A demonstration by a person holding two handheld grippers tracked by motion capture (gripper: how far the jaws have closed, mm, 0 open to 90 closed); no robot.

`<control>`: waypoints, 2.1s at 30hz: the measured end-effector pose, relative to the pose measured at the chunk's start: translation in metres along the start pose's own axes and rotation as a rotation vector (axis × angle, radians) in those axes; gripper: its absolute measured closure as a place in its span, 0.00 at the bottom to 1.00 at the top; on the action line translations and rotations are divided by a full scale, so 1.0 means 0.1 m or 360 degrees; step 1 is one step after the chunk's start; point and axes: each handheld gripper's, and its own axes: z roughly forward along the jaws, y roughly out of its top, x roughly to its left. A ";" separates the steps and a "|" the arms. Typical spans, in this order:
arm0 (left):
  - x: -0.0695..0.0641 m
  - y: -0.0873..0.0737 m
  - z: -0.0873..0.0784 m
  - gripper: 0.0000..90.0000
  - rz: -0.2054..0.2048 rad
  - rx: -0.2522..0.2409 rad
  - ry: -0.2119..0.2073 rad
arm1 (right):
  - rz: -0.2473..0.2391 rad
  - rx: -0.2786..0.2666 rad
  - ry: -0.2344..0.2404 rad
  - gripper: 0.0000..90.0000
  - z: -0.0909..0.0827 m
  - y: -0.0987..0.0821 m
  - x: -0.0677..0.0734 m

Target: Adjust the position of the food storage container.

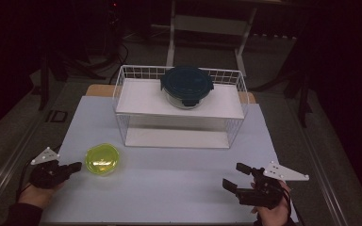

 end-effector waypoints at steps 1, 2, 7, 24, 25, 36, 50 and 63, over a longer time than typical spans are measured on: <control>0.02 0.01 0.04 0.98 0.0009 0.0013 0.0008 | -0.0003 0.0005 -0.0003 0.16 0.00 0.00 -0.01; 0.04 0.02 0.07 0.98 0.0010 0.0021 0.0013 | -0.0003 0.0005 -0.0003 0.16 0.00 0.00 -0.01; 0.10 0.07 0.23 0.99 0.0042 0.0027 0.0024 | 0.0009 0.0012 0.0001 0.16 0.02 -0.02 -0.02; -0.17 0.07 0.38 0.98 0.0145 0.0062 -0.0130 | 0.0000 0.0024 -0.0004 0.16 0.02 -0.02 -0.03; -0.25 0.07 0.41 0.98 0.0181 0.0084 -0.0140 | 0.0002 0.0023 -0.0001 0.16 0.02 -0.02 -0.02; -0.54 0.05 0.48 0.98 0.0279 0.0111 -0.0281 | 0.0014 0.0016 -0.0005 0.16 0.01 -0.02 -0.03; -0.26 0.17 0.59 0.99 0.0171 0.0110 -0.0148 | 0.0011 0.0012 -0.0010 0.16 0.01 -0.02 -0.03; -0.48 0.21 0.71 0.99 0.0228 0.0133 -0.0245 | 0.0012 0.0012 -0.0021 0.16 0.00 -0.03 -0.04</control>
